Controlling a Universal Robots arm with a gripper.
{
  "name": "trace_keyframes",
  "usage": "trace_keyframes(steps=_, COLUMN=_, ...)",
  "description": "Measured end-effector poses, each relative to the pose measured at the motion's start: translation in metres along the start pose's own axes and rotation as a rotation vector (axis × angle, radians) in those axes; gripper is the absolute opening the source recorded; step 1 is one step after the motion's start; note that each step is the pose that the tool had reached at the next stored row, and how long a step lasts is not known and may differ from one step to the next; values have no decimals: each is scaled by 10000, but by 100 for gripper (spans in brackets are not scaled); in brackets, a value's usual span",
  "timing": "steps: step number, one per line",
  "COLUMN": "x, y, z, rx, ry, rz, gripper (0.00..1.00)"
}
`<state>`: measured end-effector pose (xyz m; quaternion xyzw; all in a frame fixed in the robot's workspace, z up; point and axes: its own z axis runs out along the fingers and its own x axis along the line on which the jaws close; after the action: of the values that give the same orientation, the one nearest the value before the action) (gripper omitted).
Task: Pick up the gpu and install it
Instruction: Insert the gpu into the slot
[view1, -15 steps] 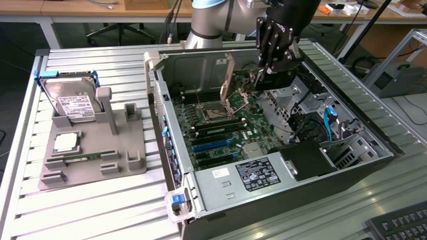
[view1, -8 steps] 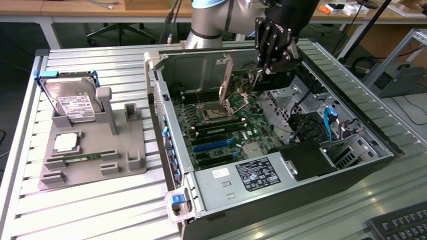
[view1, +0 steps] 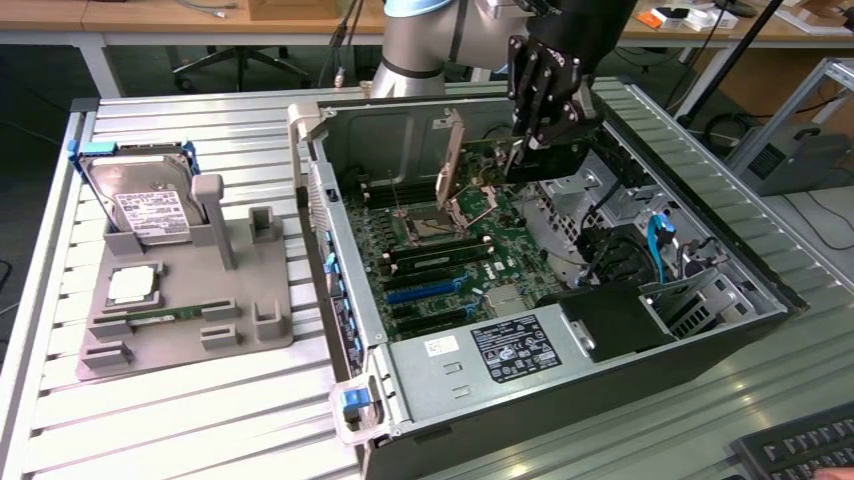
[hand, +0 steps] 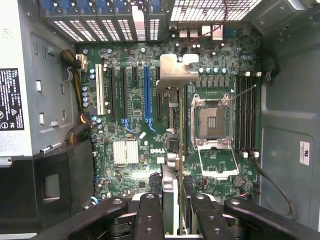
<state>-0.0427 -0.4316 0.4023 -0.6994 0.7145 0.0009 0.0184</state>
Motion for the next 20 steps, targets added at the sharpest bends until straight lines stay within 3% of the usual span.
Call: trace_keyframes(steps=20, x=25, y=81, z=26, rx=0, ry=1, rz=-1, gripper=27)
